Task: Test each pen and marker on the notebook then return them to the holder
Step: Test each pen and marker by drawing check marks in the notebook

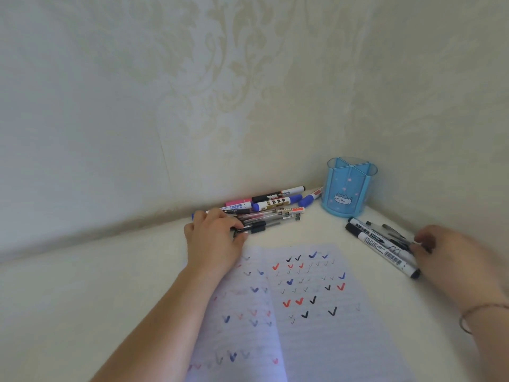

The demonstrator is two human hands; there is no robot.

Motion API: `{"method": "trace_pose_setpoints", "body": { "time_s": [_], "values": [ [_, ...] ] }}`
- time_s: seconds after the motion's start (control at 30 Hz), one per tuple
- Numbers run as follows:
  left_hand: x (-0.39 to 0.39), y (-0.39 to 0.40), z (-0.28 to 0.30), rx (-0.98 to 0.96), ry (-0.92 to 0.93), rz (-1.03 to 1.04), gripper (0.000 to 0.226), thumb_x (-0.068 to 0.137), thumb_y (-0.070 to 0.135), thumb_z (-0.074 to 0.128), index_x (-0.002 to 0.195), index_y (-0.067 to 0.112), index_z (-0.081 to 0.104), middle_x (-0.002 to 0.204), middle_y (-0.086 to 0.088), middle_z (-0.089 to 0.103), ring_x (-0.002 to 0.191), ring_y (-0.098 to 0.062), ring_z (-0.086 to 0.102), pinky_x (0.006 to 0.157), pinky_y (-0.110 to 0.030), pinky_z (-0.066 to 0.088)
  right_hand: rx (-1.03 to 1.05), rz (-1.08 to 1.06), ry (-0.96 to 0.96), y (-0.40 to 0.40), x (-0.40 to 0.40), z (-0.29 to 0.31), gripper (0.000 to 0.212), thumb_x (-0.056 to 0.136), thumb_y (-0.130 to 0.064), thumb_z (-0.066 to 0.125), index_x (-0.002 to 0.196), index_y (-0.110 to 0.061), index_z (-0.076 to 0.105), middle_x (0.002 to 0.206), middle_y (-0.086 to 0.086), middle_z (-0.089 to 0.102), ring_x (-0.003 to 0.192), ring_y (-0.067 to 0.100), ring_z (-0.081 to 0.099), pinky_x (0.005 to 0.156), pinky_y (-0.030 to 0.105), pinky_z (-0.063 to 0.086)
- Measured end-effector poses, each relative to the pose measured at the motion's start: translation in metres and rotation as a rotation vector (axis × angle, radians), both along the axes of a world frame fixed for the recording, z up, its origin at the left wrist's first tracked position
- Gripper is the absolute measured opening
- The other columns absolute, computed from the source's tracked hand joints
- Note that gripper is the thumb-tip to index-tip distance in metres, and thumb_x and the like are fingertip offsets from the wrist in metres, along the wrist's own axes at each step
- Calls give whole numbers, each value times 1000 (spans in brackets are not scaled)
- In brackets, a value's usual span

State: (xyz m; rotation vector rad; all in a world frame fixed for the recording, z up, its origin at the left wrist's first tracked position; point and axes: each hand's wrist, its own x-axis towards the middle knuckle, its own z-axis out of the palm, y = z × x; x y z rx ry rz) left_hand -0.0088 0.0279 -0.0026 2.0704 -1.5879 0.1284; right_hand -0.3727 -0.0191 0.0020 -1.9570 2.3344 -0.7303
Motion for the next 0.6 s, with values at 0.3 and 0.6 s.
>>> {"method": "trace_pose_setpoints", "body": {
  "time_s": [0.3, 0.6],
  "values": [
    [-4, -2, 0, -167, 62, -92, 13, 87, 32, 69, 98, 29, 73, 107, 10, 61, 109, -21, 44, 83, -31, 24, -274, 151, -143, 40, 53, 27, 7, 86, -36, 64, 90, -31, 68, 80, -7, 68, 83, 23, 60, 62, 29, 44],
    [-36, 26, 17, -176, 468, -680, 14, 88, 25, 69, 97, 36, 65, 94, 17, 66, 91, 0, 58, 80, -10, 38, 60, 668, -1181, 63, 101, 32, 52, 61, -62, 76, 96, -23, 72, 70, 11, 69, 57, 22, 56, 42, 26, 38]
  ]
}}
